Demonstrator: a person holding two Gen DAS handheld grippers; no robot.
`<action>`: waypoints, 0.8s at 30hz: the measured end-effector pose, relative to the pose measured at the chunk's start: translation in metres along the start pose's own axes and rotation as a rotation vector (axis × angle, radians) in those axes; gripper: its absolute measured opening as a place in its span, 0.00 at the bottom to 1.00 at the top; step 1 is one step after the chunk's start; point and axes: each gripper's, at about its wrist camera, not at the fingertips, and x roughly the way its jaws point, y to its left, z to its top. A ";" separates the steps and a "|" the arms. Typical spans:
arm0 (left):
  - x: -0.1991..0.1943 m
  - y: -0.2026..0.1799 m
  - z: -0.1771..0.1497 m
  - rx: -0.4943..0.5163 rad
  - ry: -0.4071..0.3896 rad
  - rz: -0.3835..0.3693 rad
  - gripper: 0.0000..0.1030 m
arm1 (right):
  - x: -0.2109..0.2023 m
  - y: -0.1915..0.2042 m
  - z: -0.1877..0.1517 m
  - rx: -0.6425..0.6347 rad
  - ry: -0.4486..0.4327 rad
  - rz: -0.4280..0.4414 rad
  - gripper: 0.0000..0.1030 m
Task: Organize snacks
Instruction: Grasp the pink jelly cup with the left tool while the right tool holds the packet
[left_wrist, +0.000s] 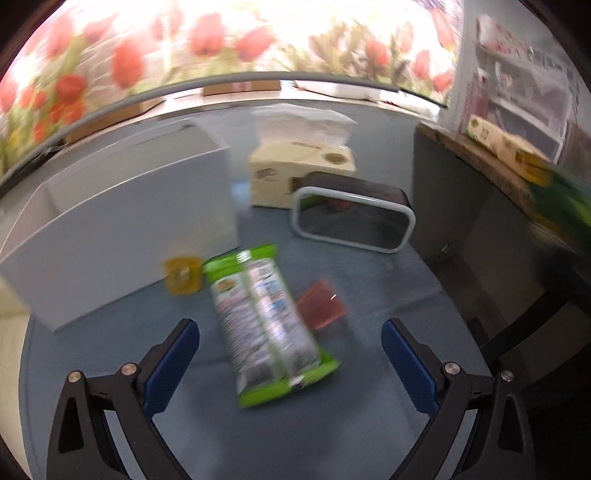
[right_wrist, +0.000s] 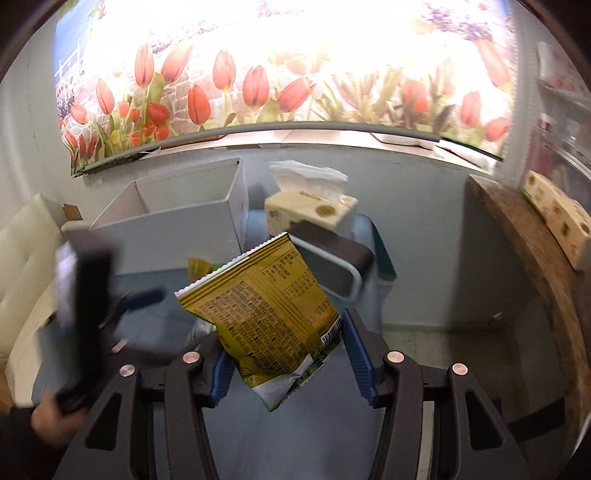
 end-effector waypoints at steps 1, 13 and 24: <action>0.006 -0.006 0.003 0.014 0.005 -0.001 0.98 | -0.006 -0.003 -0.006 0.002 0.000 -0.006 0.56; 0.072 -0.036 0.016 0.014 0.132 0.034 0.72 | -0.071 -0.025 -0.048 0.043 -0.043 -0.008 0.56; 0.077 -0.035 0.013 -0.015 0.127 0.017 0.41 | -0.077 -0.009 -0.050 0.017 -0.063 0.037 0.56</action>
